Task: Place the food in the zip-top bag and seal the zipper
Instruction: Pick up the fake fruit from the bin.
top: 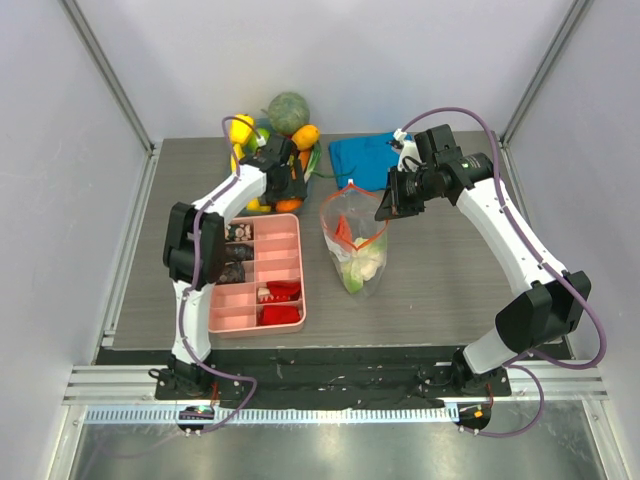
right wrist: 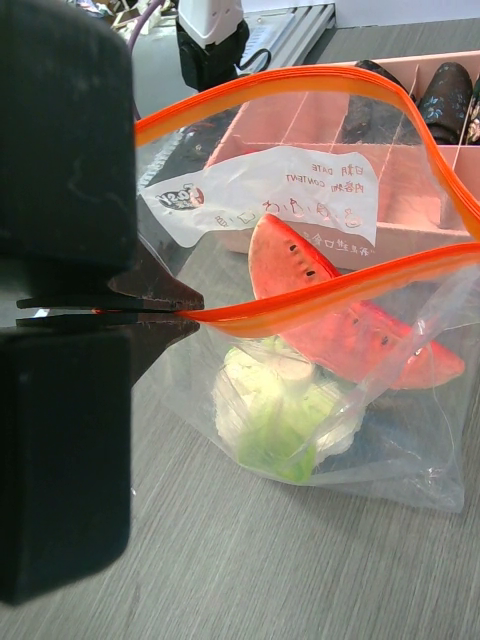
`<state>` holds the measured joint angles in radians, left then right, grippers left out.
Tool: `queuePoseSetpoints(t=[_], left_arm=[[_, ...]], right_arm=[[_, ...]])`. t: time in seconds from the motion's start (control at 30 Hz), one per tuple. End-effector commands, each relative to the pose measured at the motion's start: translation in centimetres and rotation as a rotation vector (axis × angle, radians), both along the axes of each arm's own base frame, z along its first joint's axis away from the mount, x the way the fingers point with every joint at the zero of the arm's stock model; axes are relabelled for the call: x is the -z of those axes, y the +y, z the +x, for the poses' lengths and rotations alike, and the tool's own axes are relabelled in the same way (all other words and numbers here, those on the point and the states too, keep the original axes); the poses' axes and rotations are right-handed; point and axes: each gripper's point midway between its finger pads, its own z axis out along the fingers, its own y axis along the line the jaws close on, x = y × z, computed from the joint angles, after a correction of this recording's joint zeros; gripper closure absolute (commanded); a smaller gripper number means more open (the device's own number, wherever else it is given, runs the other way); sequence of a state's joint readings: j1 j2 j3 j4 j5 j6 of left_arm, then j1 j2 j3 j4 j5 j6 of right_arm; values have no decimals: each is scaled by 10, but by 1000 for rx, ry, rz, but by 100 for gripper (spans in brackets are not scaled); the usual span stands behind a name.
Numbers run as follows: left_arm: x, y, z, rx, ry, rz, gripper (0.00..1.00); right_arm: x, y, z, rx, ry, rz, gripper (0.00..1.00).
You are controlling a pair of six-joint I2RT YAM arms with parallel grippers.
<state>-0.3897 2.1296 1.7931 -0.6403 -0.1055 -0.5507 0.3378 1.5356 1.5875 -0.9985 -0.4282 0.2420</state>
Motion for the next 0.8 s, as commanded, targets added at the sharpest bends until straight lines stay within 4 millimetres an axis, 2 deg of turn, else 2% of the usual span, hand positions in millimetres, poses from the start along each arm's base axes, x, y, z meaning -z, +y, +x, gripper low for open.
queuePoseSetpoints(t=[0.0,0.13,0.23,0.27,0.33,0.37,0.4,0.43,0.47,0.5,0.6,0.77], left_arm=[[5,6,12,-39,-17,35,18],[10,7,12,-51,-1,37,18],[4,4,12,-40,-9,17,27],[-1,1,10,-29,-11,2,35],[-24,1,9,-24,-46,-17,38],[-32,0,8,-19,-57,-24,44],[-53,0,6,-12,-90,-38,46],[-63,2,4,-9,-104,-41,49],[-72,2,3,-8,-119,-44,49],[-92,3,-1,2,-154,-52,49],[-126,6,-7,24,-211,-64,50],[-167,-1,-20,75,-272,-112,50]], right_arm=[[-16,1,2,-5,-63,20,99],[-15,3,1,-7,-58,22,99],[-17,2,2,-6,-65,24,99],[-17,2,2,-6,-63,23,99],[-18,2,3,-7,-66,21,99],[-18,2,3,-8,-67,20,99],[-18,2,3,-8,-67,20,99],[-17,2,3,-9,-67,19,99],[-17,2,3,-8,-68,19,99],[-17,2,3,-8,-64,19,99],[-16,3,5,-8,-63,21,99],[-16,4,7,-4,-65,19,99]])
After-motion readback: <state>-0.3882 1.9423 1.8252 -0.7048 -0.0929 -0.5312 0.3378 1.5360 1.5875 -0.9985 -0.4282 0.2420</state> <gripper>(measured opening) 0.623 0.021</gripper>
